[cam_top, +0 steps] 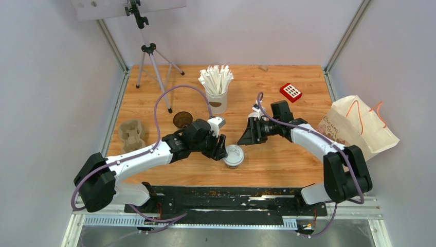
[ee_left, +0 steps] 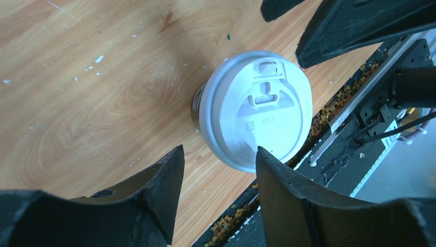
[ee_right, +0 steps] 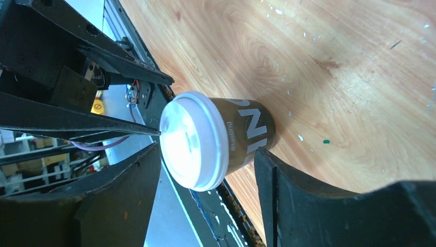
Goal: Pack the takeout coffee
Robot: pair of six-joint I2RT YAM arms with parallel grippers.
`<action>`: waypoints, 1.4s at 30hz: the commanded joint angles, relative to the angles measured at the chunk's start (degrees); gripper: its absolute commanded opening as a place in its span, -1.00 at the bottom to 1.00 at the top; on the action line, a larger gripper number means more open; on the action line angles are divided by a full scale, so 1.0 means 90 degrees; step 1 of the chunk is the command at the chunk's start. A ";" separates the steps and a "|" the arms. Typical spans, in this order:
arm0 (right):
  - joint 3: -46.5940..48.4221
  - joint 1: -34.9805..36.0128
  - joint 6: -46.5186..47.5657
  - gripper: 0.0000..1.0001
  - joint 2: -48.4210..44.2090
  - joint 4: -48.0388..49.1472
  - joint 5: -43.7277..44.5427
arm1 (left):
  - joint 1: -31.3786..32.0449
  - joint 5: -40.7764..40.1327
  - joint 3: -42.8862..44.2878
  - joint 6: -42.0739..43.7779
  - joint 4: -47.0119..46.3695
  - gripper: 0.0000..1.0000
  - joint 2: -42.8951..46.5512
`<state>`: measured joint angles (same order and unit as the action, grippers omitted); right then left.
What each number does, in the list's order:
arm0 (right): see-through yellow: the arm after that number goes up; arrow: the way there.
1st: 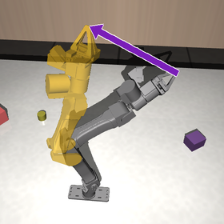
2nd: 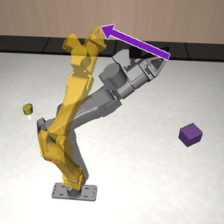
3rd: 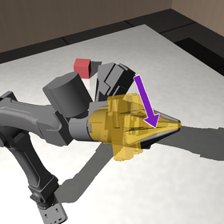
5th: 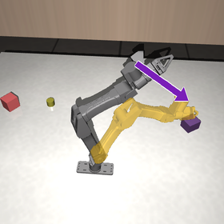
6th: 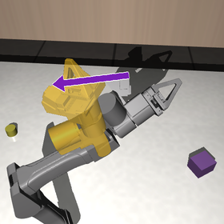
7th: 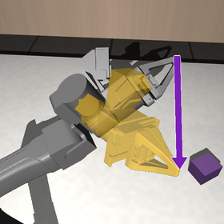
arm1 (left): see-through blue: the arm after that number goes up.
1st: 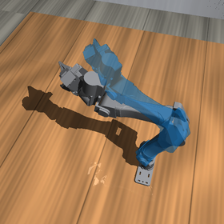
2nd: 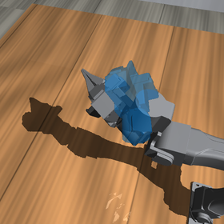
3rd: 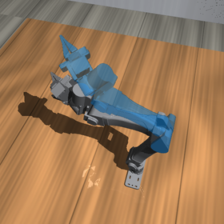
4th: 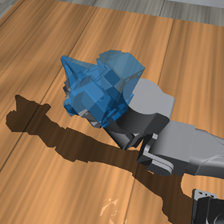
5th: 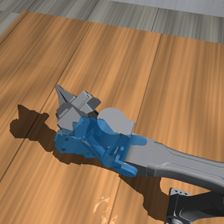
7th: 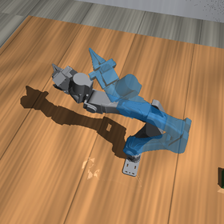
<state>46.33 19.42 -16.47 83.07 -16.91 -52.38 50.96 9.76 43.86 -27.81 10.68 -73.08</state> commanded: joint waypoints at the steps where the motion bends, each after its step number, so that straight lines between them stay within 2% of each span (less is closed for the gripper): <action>1: 0.0510 0.0084 0.0395 0.42 -0.0611 -0.1112 0.0744 | 0.0012 -0.0263 0.0647 0.0409 0.0693 0.23 0.0106; 3: 0.0695 0.0277 0.0468 0.62 -0.0881 -0.1480 0.1220 | 0.0012 -0.0366 0.0890 0.0527 0.0943 0.24 0.0140; 6: 0.0879 0.0628 0.0451 0.75 -0.1293 -0.1825 0.1855 | 0.0012 -0.0614 0.1414 0.0778 0.1482 0.29 0.0252; 7: 0.0945 0.0753 0.0434 0.79 -0.1409 -0.1922 0.2115 | 0.0012 -0.0747 0.1603 0.0848 0.1686 0.35 0.0326; 8: 0.1029 0.0894 0.0418 0.85 -0.1553 -0.2008 0.2419 | 0.0012 -0.0892 0.1857 0.0896 0.1918 0.54 0.0471; 9: 0.1096 0.1053 0.0427 0.92 -0.1631 -0.2085 0.2765 | 0.0012 -0.1024 0.2025 0.0929 0.2078 0.63 0.0605; 14: 0.1552 0.1911 0.0368 1.00 -0.1689 -0.2553 0.4008 | 0.0012 -0.2155 0.2465 0.0970 0.2968 0.79 0.1699; 16: 0.1742 0.2318 0.0319 1.00 -0.1625 -0.2700 0.4565 | 0.0012 -0.2481 0.2521 0.1020 0.3256 0.98 0.2211; 23: 0.2103 0.3313 0.0090 1.00 -0.1173 -0.2868 0.5782 | 0.0012 -0.2877 0.2405 0.1403 0.3973 1.00 0.3407; 29: 0.2214 0.3783 0.0150 1.00 -0.0955 -0.2749 0.6550 | 0.0012 -0.3143 0.0944 0.1717 0.3411 1.00 0.4570; 33: 0.2210 0.4007 0.0100 1.00 -0.0812 -0.2589 0.6616 | 0.0012 -0.3276 0.0300 0.2005 0.3093 1.00 0.5162; 42: 0.2793 0.4547 0.0093 1.00 0.0196 -0.3016 0.7242 | 0.0012 -0.3381 0.0115 0.2289 0.2967 1.00 0.5467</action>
<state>67.96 58.54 -14.94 82.50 -42.65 7.55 50.96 -19.38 44.49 -9.41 40.29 -23.77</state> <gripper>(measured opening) 0.996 0.998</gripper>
